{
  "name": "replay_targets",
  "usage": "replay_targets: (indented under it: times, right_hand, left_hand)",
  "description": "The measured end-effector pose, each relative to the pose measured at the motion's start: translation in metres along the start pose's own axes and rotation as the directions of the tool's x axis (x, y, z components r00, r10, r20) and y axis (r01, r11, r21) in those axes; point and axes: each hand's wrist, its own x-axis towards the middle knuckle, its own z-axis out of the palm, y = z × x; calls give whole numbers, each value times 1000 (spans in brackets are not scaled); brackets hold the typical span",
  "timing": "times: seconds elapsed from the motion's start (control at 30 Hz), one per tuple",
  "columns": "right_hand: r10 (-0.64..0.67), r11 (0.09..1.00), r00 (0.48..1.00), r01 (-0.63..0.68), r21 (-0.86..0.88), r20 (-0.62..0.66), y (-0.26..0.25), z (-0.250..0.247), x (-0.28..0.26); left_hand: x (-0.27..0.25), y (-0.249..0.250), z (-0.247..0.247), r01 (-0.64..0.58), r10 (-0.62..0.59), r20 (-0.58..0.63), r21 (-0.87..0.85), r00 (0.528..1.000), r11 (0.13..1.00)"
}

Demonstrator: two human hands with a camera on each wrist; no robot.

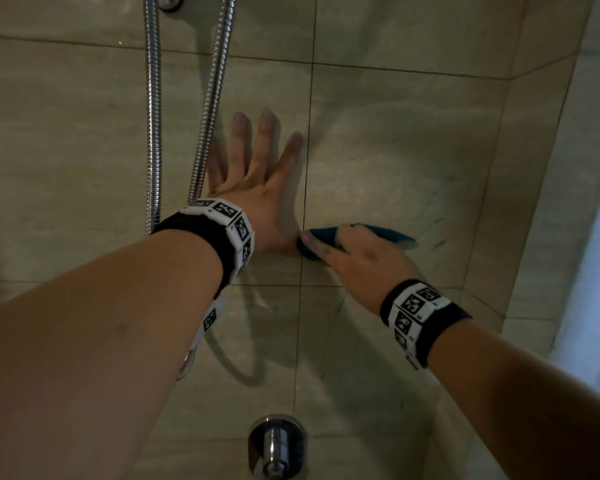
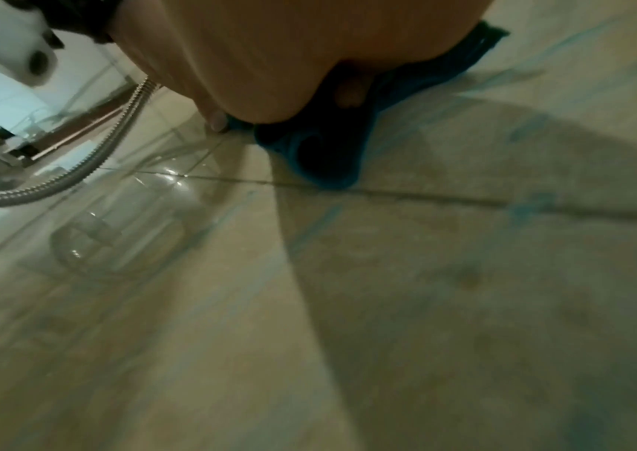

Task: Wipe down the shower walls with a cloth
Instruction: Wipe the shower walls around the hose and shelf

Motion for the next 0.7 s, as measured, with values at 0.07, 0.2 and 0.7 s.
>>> replay_targets:
  times: [0.07, 0.2, 0.7]
  right_hand:
    - [-30, 1000, 998, 30, 6, 62, 10, -14, 7]
    - [264, 962, 964, -265, 64, 28, 48, -44, 40]
    - [408, 910, 911, -402, 101, -53, 16, -33, 57]
  left_hand:
    - [0, 0, -2, -4, 4, 6, 9, 1000, 1000]
    - [-2, -4, -3, -30, 30, 29, -3, 999, 1000]
    - [0, -3, 1, -7, 7, 6, 39, 1000, 999]
